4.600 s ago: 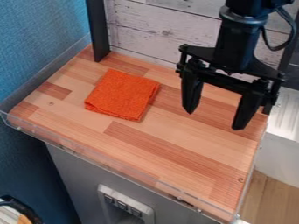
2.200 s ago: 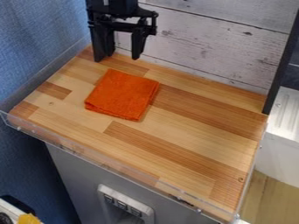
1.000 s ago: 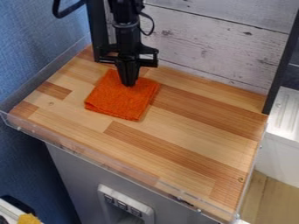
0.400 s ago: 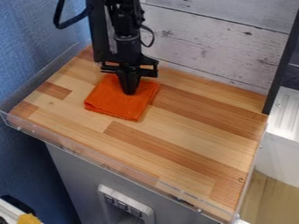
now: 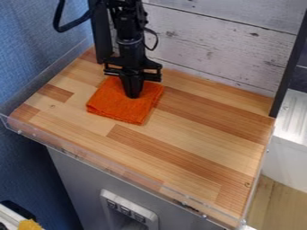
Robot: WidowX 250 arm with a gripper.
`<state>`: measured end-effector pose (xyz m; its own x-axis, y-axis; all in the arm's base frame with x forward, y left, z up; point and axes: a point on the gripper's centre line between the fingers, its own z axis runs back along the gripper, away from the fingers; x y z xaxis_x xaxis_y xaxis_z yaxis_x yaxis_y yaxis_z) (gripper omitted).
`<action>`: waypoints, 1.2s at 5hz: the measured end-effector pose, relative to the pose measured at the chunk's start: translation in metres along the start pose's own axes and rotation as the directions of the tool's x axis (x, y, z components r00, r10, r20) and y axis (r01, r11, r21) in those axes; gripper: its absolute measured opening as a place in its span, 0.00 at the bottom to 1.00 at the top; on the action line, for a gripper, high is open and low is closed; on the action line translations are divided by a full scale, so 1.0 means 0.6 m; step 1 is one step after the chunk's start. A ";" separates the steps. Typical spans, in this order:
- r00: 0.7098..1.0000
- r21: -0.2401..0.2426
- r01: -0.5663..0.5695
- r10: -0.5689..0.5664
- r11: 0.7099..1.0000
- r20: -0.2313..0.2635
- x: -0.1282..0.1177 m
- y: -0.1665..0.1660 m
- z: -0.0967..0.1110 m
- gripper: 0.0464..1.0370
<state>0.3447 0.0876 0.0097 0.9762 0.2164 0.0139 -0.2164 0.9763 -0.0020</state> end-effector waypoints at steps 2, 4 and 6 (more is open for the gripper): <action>0.995 0.001 0.096 -0.096 0.995 -0.002 -0.019 0.001 -0.003 0.01; 0.986 0.006 0.170 -0.170 0.985 -0.001 -0.037 -0.005 -0.004 0.01; 0.978 0.004 0.209 -0.209 0.978 -0.009 -0.049 -0.008 -0.004 0.01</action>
<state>0.3167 0.0768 0.0068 1.0000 0.0077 0.0052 -0.0078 1.0000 0.0048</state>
